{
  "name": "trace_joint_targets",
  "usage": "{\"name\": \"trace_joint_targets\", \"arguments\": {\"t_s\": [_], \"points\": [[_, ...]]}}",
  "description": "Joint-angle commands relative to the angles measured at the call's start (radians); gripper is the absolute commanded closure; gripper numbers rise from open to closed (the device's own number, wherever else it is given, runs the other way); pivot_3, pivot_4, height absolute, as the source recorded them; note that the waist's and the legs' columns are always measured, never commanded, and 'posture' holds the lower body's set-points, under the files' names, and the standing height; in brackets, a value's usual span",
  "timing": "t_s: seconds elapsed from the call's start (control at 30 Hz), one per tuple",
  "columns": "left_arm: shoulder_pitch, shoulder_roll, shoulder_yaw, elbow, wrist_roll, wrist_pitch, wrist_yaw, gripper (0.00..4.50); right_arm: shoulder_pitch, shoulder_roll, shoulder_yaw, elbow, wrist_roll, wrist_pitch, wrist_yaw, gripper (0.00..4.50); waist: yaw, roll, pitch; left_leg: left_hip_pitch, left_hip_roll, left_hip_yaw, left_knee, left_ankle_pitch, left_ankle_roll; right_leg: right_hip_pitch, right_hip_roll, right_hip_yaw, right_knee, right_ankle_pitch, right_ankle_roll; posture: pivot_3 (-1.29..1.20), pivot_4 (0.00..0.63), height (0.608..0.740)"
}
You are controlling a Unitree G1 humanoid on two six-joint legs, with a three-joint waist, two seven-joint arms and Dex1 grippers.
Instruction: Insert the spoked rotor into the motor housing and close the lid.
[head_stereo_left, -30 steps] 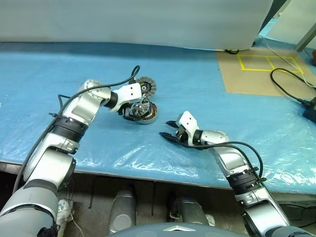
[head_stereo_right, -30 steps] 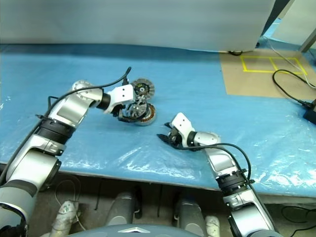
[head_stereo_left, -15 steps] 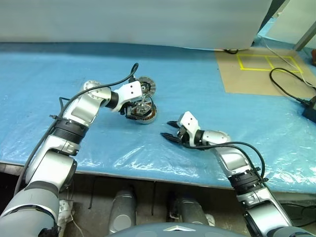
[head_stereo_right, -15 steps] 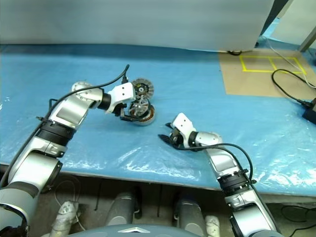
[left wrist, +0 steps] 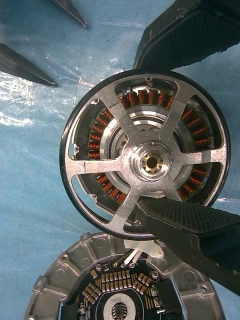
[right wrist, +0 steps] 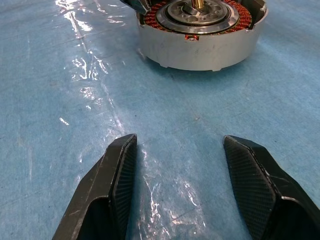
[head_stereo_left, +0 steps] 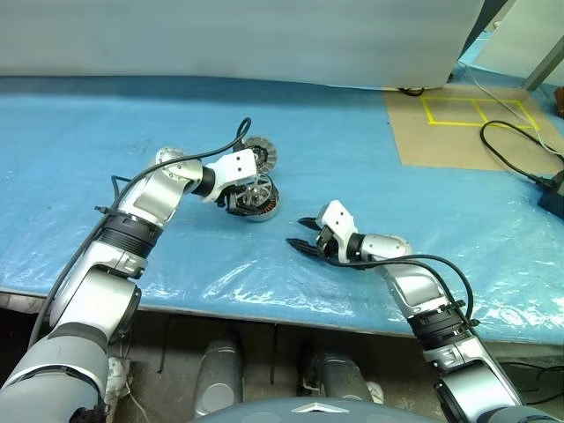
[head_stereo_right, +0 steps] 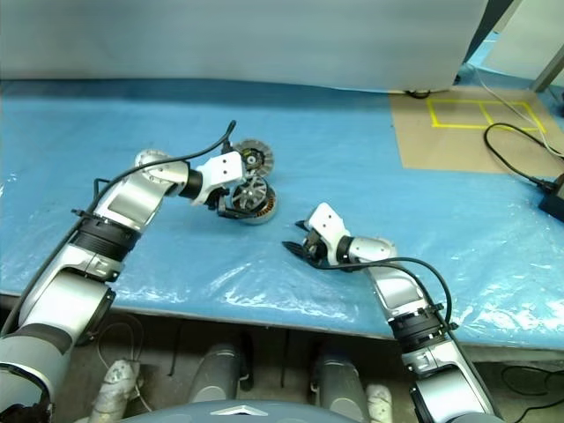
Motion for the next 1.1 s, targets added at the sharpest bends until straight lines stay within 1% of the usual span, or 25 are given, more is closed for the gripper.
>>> {"name": "trace_joint_targets", "arguments": {"t_s": [0.03,0.2,0.37,0.47,0.67,0.73,0.83,0.93,1.03,1.1], "points": [[0.005,0.011,0.009,-0.024,0.000,-0.008,0.003,0.86,-0.008,-0.002,0.001,-0.057,0.002,0.015,-0.002,1.60,0.000,0.000,0.000,0.000,0.000,0.000,0.000,0.000,0.000,0.000,0.000,0.000,0.000,0.000,0.000,0.00,0.150,0.740],[-0.006,-0.002,0.009,-0.009,0.001,-0.001,0.019,0.86,-0.006,-0.003,0.004,-0.083,0.003,0.038,-0.002,1.60,0.000,0.000,0.000,0.000,0.000,0.000,0.000,0.000,0.000,0.000,0.000,0.000,0.000,0.000,0.000,0.00,0.150,0.740],[-0.012,-0.012,0.005,-0.017,-0.005,-0.005,0.009,0.86,-0.006,-0.004,0.004,-0.059,-0.002,0.020,0.001,1.60,0.001,0.000,0.000,0.000,0.000,0.000,0.000,0.000,0.000,0.000,0.000,0.000,0.000,0.000,0.000,0.00,0.150,0.740],[-0.027,-0.010,0.007,0.015,0.016,-0.014,0.038,0.07,-0.005,-0.006,-0.001,-0.037,-0.003,0.003,0.003,1.60,0.001,0.000,0.000,0.000,0.000,0.000,0.000,0.000,0.000,0.000,0.000,0.000,0.000,0.000,0.000,0.00,0.150,0.740],[-0.066,-0.007,0.035,0.006,-0.012,0.016,0.019,0.03,0.004,-0.007,-0.004,-0.038,0.002,-0.004,0.004,1.60,0.001,0.000,0.000,0.000,0.000,0.000,0.000,0.000,0.000,0.000,0.000,0.000,0.000,0.000,0.000,0.00,0.150,0.740],[-0.070,0.004,0.064,-0.044,-0.068,0.036,-0.025,0.03,0.008,-0.009,-0.005,-0.051,0.005,0.003,0.004,1.60,0.001,0.000,0.000,0.000,0.000,0.000,0.000,0.000,0.000,0.000,0.000,0.000,0.000,0.000,0.000,0.00,0.150,0.740],[-0.063,0.016,0.136,-0.153,-0.190,0.125,-0.088,0.03,0.009,-0.004,-0.016,-0.072,0.021,0.019,0.002,1.60,0.000,0.000,0.000,-0.001,0.000,0.000,0.000,0.000,0.000,-0.001,0.000,0.000,0.000,0.000,0.000,0.00,0.150,0.740],[-0.031,0.027,0.212,-0.238,-0.283,0.228,-0.074,0.03,-0.006,0.010,-0.048,-0.089,0.062,0.045,-0.001,1.60,-0.001,0.000,0.000,0.000,0.000,0.000,0.000,0.000,0.000,-0.001,0.000,0.000,0.000,0.000,0.000,0.00,0.150,0.740],[0.054,0.059,0.258,-0.306,-0.317,0.288,-0.029,0.03,-0.042,0.025,-0.072,-0.082,0.095,0.057,0.002,1.60,-0.007,0.001,0.000,0.001,0.000,0.001,0.000,0.000,0.000,0.000,0.000,0.001,0.001,0.000,-0.001,0.00,0.150,0.740],[0.120,0.062,0.307,-0.348,-0.343,0.319,0.028,0.03,-0.072,0.030,-0.072,-0.064,0.100,0.047,0.012,1.60,-0.007,0.001,0.000,0.002,0.000,0.001,0.000,0.000,0.000,0.000,0.000,0.001,0.002,-0.001,-0.001,0.00,0.150,0.740]]}}
